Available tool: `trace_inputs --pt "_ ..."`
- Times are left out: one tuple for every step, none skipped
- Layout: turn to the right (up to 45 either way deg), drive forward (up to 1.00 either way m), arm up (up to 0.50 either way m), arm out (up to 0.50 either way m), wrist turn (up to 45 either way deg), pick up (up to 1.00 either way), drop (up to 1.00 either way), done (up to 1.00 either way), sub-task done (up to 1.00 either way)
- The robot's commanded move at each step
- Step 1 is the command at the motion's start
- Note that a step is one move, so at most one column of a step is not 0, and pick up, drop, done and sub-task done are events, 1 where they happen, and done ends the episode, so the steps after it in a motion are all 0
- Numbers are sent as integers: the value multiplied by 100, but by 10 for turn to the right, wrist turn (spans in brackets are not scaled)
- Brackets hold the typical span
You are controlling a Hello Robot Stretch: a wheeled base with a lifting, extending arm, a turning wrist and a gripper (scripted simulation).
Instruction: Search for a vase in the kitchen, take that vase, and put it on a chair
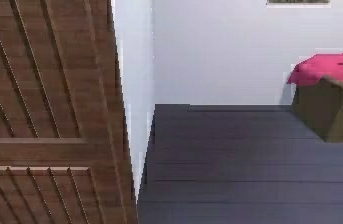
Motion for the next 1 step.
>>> trace_inputs --pt "450 0 0 0 0 0 0 0 0"
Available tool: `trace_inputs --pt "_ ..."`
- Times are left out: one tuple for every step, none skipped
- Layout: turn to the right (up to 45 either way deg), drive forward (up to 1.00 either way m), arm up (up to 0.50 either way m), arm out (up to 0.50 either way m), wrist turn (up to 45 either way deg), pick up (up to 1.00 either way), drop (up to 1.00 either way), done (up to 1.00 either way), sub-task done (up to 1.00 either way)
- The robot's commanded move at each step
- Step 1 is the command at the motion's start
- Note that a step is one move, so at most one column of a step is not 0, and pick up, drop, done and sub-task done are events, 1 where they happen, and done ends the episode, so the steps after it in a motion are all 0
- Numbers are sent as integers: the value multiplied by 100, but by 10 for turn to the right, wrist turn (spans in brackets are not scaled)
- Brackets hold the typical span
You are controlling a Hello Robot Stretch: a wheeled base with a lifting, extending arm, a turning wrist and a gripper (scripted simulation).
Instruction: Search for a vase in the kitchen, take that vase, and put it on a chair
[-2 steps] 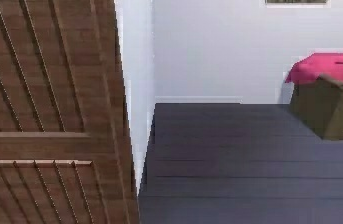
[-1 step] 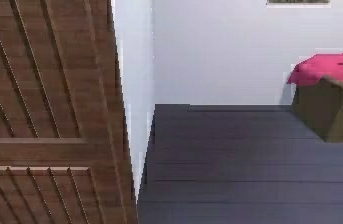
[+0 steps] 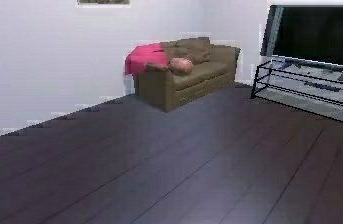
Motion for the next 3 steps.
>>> trace_inputs --pt "420 0 0 0 0 0 0 0 0" --pt "30 0 0 0 0 0 0 0 0" --pt "0 100 0 0 0 0 0 0 0"
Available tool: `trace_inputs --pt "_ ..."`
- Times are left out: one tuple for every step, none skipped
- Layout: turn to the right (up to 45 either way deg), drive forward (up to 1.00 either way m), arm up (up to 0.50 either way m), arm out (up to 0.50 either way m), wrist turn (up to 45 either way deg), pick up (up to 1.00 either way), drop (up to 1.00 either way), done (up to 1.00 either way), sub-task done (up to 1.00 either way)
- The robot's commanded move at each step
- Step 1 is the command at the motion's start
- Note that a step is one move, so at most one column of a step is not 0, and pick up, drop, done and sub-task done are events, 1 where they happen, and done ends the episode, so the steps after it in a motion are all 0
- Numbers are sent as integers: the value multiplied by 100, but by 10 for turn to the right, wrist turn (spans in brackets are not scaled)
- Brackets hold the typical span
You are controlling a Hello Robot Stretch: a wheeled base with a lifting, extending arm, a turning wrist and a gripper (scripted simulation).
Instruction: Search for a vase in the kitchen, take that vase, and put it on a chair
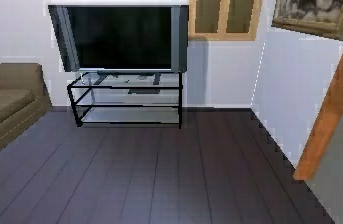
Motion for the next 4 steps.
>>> trace_inputs --pt "0 40 0 0 0 0 0 0 0" --pt "450 0 0 0 0 0 0 0 0" --pt "120 0 0 0 0 0 0 0 0" --pt "0 30 0 0 0 0 0 0 0"
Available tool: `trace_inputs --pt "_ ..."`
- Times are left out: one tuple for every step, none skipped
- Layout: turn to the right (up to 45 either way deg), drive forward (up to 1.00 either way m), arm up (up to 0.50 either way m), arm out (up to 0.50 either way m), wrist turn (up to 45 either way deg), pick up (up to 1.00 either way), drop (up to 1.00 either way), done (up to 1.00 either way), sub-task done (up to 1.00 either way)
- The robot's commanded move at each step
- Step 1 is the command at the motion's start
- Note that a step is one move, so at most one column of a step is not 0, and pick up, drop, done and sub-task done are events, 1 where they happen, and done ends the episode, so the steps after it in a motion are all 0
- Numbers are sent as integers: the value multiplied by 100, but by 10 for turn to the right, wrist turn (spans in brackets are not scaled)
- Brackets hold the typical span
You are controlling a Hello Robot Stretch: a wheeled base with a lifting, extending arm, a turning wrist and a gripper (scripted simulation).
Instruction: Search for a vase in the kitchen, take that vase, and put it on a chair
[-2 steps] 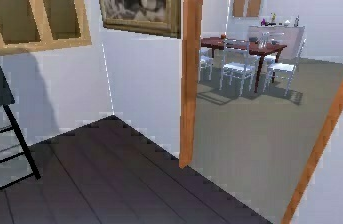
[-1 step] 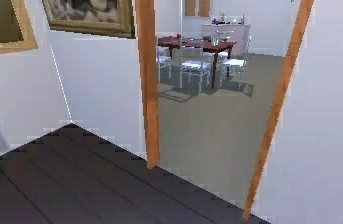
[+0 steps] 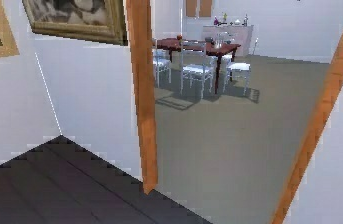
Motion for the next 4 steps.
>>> trace_inputs --pt "90 0 0 0 0 0 0 0 0" --pt "0 95 0 0 0 0 0 0 0" --pt "240 0 0 0 0 0 0 0 0" --pt "0 100 0 0 0 0 0 0 0"
